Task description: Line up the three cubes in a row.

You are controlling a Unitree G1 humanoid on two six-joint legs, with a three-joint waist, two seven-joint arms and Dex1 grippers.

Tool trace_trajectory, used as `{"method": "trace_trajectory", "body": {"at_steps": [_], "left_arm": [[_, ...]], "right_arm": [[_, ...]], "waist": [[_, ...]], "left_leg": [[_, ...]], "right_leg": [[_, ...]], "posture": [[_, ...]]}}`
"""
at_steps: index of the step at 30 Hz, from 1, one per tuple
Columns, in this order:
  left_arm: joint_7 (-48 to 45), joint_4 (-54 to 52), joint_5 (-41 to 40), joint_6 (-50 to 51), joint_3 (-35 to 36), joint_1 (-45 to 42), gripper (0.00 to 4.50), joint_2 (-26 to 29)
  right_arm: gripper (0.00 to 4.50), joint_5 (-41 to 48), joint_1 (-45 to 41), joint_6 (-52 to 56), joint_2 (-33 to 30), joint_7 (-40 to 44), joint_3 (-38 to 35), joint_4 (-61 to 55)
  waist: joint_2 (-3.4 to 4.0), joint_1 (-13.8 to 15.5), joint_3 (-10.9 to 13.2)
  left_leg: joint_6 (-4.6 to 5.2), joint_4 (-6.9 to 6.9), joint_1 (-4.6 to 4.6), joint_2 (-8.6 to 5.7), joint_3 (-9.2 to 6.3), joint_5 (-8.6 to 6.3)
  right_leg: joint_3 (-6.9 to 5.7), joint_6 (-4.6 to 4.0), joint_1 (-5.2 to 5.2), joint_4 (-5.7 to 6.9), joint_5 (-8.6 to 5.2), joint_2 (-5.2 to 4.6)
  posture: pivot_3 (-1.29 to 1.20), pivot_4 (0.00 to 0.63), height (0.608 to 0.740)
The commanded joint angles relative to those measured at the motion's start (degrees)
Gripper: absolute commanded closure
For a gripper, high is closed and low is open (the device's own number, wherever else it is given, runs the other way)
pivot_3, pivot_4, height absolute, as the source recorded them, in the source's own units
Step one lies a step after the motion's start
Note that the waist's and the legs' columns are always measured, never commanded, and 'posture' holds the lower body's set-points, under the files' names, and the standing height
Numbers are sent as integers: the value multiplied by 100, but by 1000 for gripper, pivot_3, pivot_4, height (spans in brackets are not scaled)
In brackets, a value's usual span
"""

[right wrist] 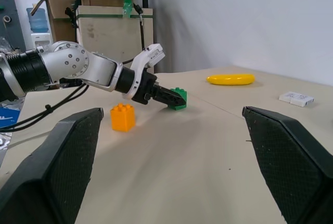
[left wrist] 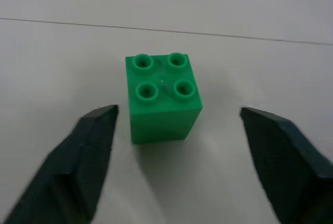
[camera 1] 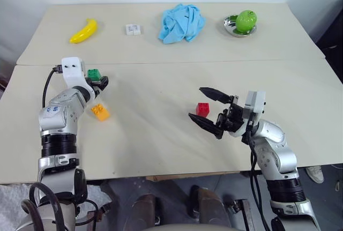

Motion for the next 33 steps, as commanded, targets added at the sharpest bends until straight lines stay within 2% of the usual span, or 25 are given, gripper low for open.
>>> {"method": "trace_trajectory", "body": {"at_steps": [1,5,8,12,16,19,22,24,27,33], "left_arm": [[-95,41,141,-288,38,-179,1790,79],[-176,168,255,-473,-1,-207,3009,60],[-324,173,313,-622,-10,-152,3041,94],[-1231,-7,131,-1542,140,114,3041,330],[-4065,-438,-399,-2683,-214,212,3041,919],[-5454,-585,-787,-2636,-513,74,3041,1118],[-6864,-815,-760,-2475,-1362,-91,3041,1230],[-7219,-664,-439,-2628,-1849,-261,3041,1131],[-7181,-188,140,-2861,-2483,-686,3041,678],[-6962,1007,968,-3662,-3011,-1128,3041,19]], "right_arm": [[0,66,36,-69,53,-30,-27,-266],[0,52,77,-75,66,-40,-20,-277],[0,44,113,-67,43,-35,-20,-291],[0,53,202,-37,-37,-46,-75,-398],[0,182,291,24,-424,35,-442,-553],[0,303,466,86,-792,195,-698,-617],[0,403,849,188,-1401,650,-1050,-597],[0,456,982,234,-1626,791,-1178,-505],[0,428,1024,231,-1764,886,-1269,-368],[0,459,1121,280,-1702,773,-1309,-532]], "waist": [[0,7,0],[0,15,0],[0,1,0],[0,-8,0],[-1,-7,1],[-1,35,1],[-1,75,1],[-1,82,1],[-4,83,2],[-5,39,3]], "left_leg": [[0,0,0,0,0,0],[0,1,0,-1,-1,0],[0,1,0,-1,0,0],[0,0,0,1,2,0],[0,0,-5,1,9,0],[0,1,-6,-1,6,0],[0,4,-4,-5,9,0],[1,5,-4,-7,34,0],[-1,8,-3,1,63,1],[-6,10,-3,9,68,7]], "right_leg": [[0,0,0,1,0,-1],[0,0,0,1,0,-2],[0,0,0,2,0,-1],[0,0,-3,2,0,-1],[0,0,-10,1,0,-1],[-3,-1,-7,0,0,-5],[-3,-1,0,-1,0,-5],[-2,0,1,-1,0,-4],[1,0,1,-1,0,6],[5,0,-3,3,0,11]], "posture": [[0,150,740],[0,150,740],[0,150,740],[0,150,740],[0,150,740],[0,150,740],[0,150,740],[0,150,740],[0,150,740],[0,150,740]]}}
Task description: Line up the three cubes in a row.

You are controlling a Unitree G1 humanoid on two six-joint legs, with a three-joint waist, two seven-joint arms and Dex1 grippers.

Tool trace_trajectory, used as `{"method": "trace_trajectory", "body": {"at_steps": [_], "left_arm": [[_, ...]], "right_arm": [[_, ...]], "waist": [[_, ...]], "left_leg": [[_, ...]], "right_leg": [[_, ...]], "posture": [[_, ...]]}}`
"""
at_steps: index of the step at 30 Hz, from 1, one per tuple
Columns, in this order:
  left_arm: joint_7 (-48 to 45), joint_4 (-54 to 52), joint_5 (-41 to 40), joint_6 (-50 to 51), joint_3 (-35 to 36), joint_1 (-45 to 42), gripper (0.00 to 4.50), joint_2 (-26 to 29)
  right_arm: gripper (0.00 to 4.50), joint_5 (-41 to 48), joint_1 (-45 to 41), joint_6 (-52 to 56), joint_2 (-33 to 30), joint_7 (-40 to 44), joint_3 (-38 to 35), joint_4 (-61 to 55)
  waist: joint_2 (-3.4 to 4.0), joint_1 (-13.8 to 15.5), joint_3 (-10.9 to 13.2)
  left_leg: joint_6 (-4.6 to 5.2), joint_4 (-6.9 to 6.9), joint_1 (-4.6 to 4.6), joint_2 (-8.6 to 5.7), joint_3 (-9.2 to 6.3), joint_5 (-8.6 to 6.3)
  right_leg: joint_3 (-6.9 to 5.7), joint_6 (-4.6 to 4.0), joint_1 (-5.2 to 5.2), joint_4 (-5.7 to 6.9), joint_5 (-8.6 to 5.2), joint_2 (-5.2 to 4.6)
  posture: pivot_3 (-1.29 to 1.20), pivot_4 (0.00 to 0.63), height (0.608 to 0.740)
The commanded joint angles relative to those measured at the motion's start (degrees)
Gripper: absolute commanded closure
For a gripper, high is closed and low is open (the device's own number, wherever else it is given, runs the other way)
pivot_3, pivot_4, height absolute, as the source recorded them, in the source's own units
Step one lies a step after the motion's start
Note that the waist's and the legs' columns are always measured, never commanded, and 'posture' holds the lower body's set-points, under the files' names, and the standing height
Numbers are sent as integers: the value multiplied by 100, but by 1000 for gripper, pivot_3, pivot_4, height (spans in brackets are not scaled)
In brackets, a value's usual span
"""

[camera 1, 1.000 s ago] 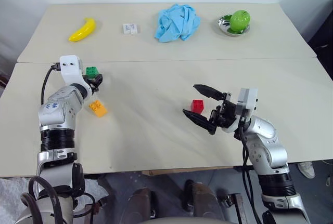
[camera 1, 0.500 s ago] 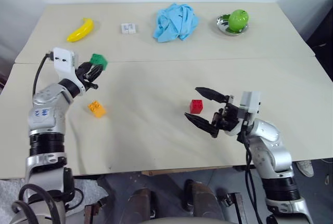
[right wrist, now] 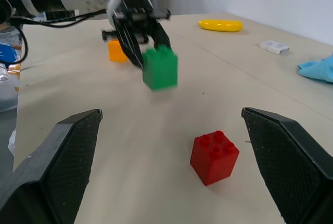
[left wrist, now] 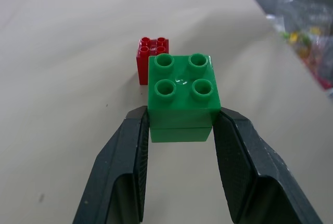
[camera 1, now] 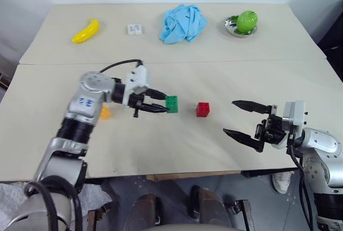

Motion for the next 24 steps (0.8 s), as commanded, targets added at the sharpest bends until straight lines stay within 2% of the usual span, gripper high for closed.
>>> {"method": "trace_trajectory", "body": {"at_steps": [1,14,16,18,22,23,24], "left_arm": [[82,629,385,-484,-82,-166,3041,-114],[-148,2298,753,-1675,41,-558,3041,-413],[-139,2394,719,-1655,104,-616,2314,-456],[38,2430,709,-1703,213,-662,1776,-505],[235,2008,435,-1658,601,-603,510,-472],[13,1591,183,-1456,738,-444,251,-364],[-156,1266,14,-1302,827,-313,251,-288]], "right_arm": [[0,139,173,-8,33,-54,-167,-243],[0,160,700,3,-15,-35,-212,-394],[0,162,695,21,2,-27,-174,-378],[0,171,686,46,12,-7,-138,-365],[0,179,630,87,61,22,-43,-378],[0,187,585,107,84,32,12,-384],[0,195,563,117,98,44,42,-391]], "waist": [[0,-26,0],[-4,86,2],[-4,90,2],[-5,91,3],[-5,100,3],[-6,98,3],[-7,91,4]], "left_leg": [[0,-1,-1,1,0,0],[10,19,-4,-2,-46,2],[10,23,-5,-1,-47,2],[11,24,-5,-2,-47,2],[13,31,-12,0,-56,0],[14,33,-14,0,-56,0],[14,35,-16,0,-57,0]], "right_leg": [[0,0,-3,-1,0,0],[0,6,0,6,4,-11],[0,6,0,9,4,-10],[0,6,0,10,4,-10],[-4,6,-1,10,4,-12],[-4,6,-1,10,4,-12],[-5,6,-2,11,4,-12]], "posture": [[0,150,740],[0,150,740],[0,150,740],[0,150,740],[0,150,740],[0,150,740],[0,150,740]]}}
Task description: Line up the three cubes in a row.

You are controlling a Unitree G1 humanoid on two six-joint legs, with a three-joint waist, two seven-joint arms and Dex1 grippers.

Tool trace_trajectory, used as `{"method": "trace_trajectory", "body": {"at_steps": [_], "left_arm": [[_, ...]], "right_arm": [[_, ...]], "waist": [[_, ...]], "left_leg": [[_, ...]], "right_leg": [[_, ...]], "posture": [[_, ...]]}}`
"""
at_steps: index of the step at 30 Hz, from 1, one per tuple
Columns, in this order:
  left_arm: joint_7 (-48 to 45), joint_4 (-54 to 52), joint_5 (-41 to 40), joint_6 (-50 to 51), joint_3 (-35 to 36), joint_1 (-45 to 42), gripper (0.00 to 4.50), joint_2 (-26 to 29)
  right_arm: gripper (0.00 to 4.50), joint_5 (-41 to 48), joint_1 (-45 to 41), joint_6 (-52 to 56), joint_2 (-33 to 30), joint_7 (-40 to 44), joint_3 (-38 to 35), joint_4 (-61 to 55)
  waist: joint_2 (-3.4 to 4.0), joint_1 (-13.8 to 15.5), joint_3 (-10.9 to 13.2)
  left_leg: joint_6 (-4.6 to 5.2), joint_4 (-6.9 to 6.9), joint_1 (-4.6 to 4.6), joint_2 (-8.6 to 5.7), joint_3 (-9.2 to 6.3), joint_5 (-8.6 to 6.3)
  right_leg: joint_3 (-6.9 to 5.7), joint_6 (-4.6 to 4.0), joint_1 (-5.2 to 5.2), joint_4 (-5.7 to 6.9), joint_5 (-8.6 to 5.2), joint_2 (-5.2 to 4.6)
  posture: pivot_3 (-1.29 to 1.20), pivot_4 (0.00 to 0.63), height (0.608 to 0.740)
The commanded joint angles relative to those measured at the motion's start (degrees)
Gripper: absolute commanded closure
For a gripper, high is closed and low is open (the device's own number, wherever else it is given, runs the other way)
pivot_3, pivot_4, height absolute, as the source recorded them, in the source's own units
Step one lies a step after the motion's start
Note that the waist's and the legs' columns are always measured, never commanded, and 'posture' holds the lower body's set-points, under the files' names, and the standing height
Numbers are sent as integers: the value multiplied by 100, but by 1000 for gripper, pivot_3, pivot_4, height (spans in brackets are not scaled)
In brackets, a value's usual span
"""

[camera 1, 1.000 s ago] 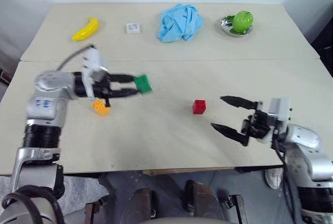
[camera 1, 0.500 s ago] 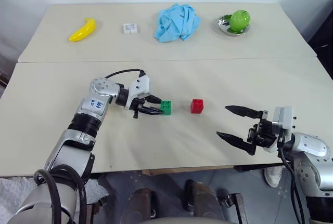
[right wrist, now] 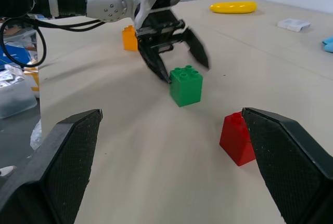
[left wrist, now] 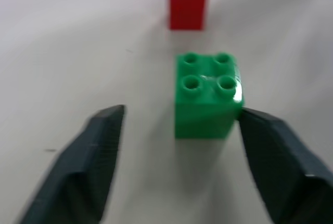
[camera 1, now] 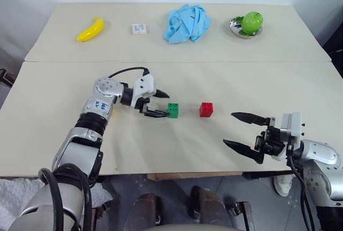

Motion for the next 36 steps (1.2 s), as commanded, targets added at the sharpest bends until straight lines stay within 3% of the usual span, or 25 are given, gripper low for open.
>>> {"method": "trace_trajectory", "body": {"at_steps": [1,5,8,10,14,18,23,28,36], "left_arm": [[-542,-1333,-778,478,451,369,251,301],[-541,-3588,-1604,1234,1203,1704,121,1126],[-54,-4457,-2022,1614,1828,2452,121,1379],[401,-5119,-2311,1879,2616,3396,121,1509],[1441,-5904,-2574,2061,4120,5002,121,1333],[1995,-6137,-2824,2005,5316,6623,121,737],[2155,-5901,-2898,1703,5789,7846,121,131],[2174,-5912,-2933,1690,5416,7956,121,52],[2495,-5232,-2558,1920,4272,6197,121,721]], "right_arm": [[0,144,-116,23,78,62,41,-114],[0,118,-546,147,248,63,356,-17],[0,40,-811,108,342,155,522,100],[0,99,-1082,186,487,131,644,185],[0,-7,-1453,124,714,202,931,266],[0,-113,-1732,63,926,276,1253,261],[0,-226,-1942,1,940,552,1517,283],[0,-261,-1999,-14,898,628,1496,240],[0,-440,-1669,-94,539,670,1358,201]], "waist": [[-1,-13,1],[2,-187,2],[4,-176,3],[5,-152,3],[6,-155,9],[6,-153,9],[4,-129,7],[-1,-103,4],[-1,-135,3]], "left_leg": [[0,1,-3,6,0,0],[0,1,2,40,0,0],[-5,4,4,51,-2,-3],[-7,15,4,52,-8,-4],[-10,22,8,54,-12,-16],[-13,34,5,56,-20,-26],[-10,40,8,55,-15,-45],[-14,49,9,53,-19,-53],[-16,45,8,52,-14,-56]], "right_leg": [[1,0,-3,1,0,0],[7,-2,-4,2,-1,5],[6,-4,-4,4,-2,10],[5,-4,0,8,-2,6],[12,-6,2,11,-3,-1],[8,-9,4,12,-4,-4],[6,-14,5,12,-5,-7],[6,-40,1,12,-15,-66],[-17,-43,-3,37,-15,-35]], "posture": [[0,150,740],[0,150,740],[0,150,740],[0,150,740],[0,150,740],[0,150,740],[0,150,740],[0,150,740],[0,150,740]]}}
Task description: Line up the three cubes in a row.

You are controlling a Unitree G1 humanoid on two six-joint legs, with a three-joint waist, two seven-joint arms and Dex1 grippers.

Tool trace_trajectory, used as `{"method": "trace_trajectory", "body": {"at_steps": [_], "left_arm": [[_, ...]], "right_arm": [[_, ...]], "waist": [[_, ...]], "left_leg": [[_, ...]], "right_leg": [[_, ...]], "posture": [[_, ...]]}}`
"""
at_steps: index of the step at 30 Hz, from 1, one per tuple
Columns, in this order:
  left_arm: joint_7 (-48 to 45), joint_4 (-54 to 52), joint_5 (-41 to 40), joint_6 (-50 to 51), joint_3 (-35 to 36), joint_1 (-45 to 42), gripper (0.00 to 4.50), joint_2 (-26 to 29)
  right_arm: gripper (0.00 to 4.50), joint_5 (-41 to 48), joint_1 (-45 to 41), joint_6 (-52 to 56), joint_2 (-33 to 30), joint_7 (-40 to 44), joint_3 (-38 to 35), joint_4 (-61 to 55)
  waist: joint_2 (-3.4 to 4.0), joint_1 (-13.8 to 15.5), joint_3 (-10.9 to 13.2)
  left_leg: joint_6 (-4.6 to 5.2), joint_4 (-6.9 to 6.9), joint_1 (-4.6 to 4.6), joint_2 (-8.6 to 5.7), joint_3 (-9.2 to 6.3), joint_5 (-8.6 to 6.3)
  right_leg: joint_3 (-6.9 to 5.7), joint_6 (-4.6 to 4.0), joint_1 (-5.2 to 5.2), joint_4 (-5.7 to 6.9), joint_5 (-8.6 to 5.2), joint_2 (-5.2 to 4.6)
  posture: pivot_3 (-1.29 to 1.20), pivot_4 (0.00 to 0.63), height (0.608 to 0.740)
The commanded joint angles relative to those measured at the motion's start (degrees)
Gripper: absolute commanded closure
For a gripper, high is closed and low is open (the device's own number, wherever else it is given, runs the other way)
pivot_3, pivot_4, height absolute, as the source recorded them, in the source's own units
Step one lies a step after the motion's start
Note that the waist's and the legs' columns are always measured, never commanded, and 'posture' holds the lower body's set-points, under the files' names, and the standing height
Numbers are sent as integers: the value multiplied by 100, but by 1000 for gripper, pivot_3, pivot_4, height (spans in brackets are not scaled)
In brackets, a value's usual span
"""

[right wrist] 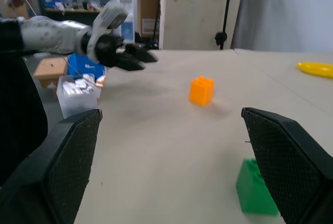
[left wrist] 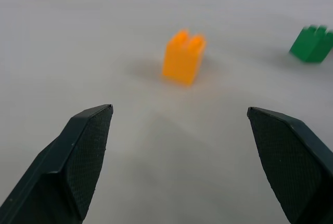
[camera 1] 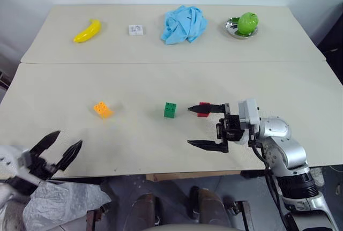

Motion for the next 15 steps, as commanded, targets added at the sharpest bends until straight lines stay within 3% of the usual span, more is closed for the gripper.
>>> {"method": "trace_trajectory", "body": {"at_steps": [1,7,10,15], "left_arm": [[-98,631,210,-89,-403,-709,121,316],[-684,1925,605,-419,-1055,-1572,121,772],[-796,2242,684,-579,-1195,-1835,718,886],[-1040,2723,780,-786,-1415,-2316,2220,982]], "right_arm": [[0,-16,202,-87,-154,38,-157,-168],[0,-55,393,-125,-106,-224,-228,-292],[0,-45,471,-121,-113,-342,-285,-360],[0,-58,713,-160,-88,-504,-331,-463]], "waist": [[2,-34,-1],[2,-161,-1],[2,-170,-1],[2,-134,-1]], "left_leg": [[1,-1,0,-2,4,0],[0,-12,5,13,29,-1],[-3,-14,4,20,28,-2],[-3,-6,4,20,24,-2]], "right_leg": [[1,0,-1,1,0,9],[13,0,-7,-5,0,48],[10,-4,-9,-6,-3,57],[13,-4,-5,-2,-3,55]], "posture": [[0,150,740],[0,150,740],[0,150,740],[0,150,740]]}}
